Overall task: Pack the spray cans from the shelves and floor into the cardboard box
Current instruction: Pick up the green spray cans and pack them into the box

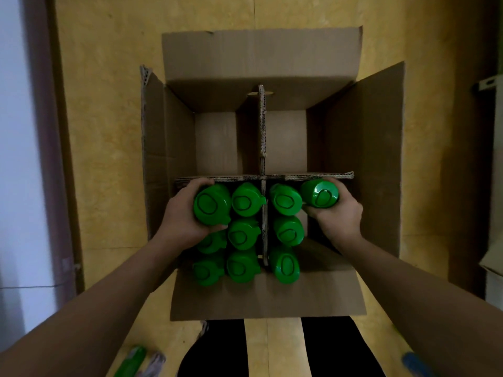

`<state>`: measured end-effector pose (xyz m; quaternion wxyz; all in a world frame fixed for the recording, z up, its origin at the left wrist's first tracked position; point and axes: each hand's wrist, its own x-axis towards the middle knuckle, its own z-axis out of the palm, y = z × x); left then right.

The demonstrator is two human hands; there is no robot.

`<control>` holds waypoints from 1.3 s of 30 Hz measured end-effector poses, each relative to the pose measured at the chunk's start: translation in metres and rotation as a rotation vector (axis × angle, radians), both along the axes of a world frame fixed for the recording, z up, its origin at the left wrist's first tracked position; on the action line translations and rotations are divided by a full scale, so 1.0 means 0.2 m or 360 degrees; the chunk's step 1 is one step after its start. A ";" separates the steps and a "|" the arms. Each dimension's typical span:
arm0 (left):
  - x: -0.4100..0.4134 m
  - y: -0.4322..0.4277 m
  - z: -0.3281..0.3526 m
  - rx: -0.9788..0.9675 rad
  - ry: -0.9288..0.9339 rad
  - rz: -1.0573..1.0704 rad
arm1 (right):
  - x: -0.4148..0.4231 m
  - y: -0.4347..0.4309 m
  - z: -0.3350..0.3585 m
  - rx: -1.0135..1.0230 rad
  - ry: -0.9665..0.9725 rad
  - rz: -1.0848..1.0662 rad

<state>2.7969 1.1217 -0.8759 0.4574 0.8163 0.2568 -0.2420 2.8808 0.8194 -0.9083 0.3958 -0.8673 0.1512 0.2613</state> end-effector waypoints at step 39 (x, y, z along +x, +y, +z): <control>0.01 -0.09 -0.04 -0.0484 0.0379 0.0901 | -0.03 0.01 0.03 0.0077 -0.0040 0.0071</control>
